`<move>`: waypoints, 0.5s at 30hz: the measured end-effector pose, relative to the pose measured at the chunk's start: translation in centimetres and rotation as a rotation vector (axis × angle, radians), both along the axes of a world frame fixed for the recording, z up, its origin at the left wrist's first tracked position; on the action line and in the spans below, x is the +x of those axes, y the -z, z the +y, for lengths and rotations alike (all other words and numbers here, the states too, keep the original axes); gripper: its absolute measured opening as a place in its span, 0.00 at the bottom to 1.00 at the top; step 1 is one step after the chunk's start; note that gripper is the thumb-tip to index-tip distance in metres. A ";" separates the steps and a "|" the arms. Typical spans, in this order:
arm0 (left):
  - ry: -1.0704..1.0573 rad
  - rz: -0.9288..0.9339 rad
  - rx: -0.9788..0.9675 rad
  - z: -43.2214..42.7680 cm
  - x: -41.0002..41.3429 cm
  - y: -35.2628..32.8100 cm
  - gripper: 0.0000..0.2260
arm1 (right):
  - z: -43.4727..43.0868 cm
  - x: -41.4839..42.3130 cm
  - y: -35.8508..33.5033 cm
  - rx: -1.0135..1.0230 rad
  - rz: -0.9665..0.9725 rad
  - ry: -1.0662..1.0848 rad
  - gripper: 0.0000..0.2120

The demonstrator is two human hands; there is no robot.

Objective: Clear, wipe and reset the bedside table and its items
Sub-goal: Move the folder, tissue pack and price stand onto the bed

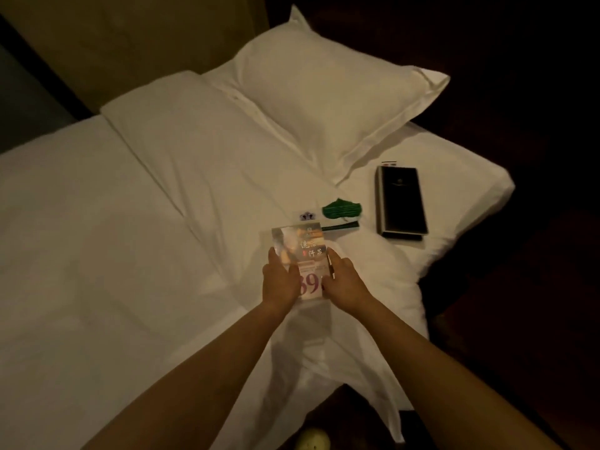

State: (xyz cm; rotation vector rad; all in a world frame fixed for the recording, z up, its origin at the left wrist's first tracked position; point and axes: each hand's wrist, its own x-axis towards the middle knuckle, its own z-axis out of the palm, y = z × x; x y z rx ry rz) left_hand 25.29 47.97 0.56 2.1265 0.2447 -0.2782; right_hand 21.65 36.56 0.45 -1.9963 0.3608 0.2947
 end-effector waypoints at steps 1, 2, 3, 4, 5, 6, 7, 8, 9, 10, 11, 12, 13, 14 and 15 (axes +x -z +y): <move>-0.008 0.009 0.010 1.0 0.6 0.3 0.18 | 0.9 0.7 0.3 0.000 0.000 -0.008 0.23; -0.011 0.020 0.026 1.8 1.2 0.7 0.18 | 1.8 1.3 0.4 0.001 0.001 -0.013 0.23; -0.011 0.027 0.039 2.5 1.8 1.2 0.17 | 2.5 1.8 0.7 0.001 -0.003 -0.016 0.22; -0.007 0.035 0.054 3.1 2.4 1.6 0.17 | 3.1 2.3 0.9 -0.001 -0.003 -0.017 0.21; 0.001 0.044 0.067 3.6 2.9 2.0 0.16 | 3.6 2.8 1.3 -0.007 -0.002 -0.015 0.20; 0.011 0.058 0.074 3.9 3.4 2.4 0.16 | 3.9 3.2 1.6 -0.021 0.003 -0.014 0.20; 0.020 0.078 0.076 4.2 3.8 2.8 0.16 | 4.2 3.6 1.9 -0.037 0.012 -0.014 0.19; 0.030 0.097 0.082 4.3 4.1 3.0 0.16 | 4.4 3.9 2.2 -0.050 0.026 -0.012 0.18; 0.042 0.105 0.095 4.4 4.3 3.2 0.15 | 4.6 4.1 2.4 -0.058 0.038 -0.008 0.18; 0.057 0.105 0.116 4.3 4.4 3.3 0.15 | 4.6 4.3 2.7 -0.067 0.050 -0.004 0.18; 0.075 0.101 0.140 4.2 4.5 3.5 0.15 | 4.6 4.4 2.8 -0.078 0.059 -0.001 0.18; 0.095 0.093 0.180 4.0 4.6 3.5 0.15 | 4.5 4.4 2.9 -0.094 0.071 0.003 0.18; 0.118 0.074 0.241 3.8 4.6 3.6 0.16 | 4.3 4.4 3.0 -0.110 0.081 0.007 0.19; 0.138 0.044 0.311 3.5 4.7 3.6 0.17 | 4.0 4.4 2.9 -0.125 0.091 0.017 0.21; 0.151 0.004 0.373 3.2 4.7 3.4 0.18 | 3.6 4.3 2.9 -0.135 0.098 0.034 0.23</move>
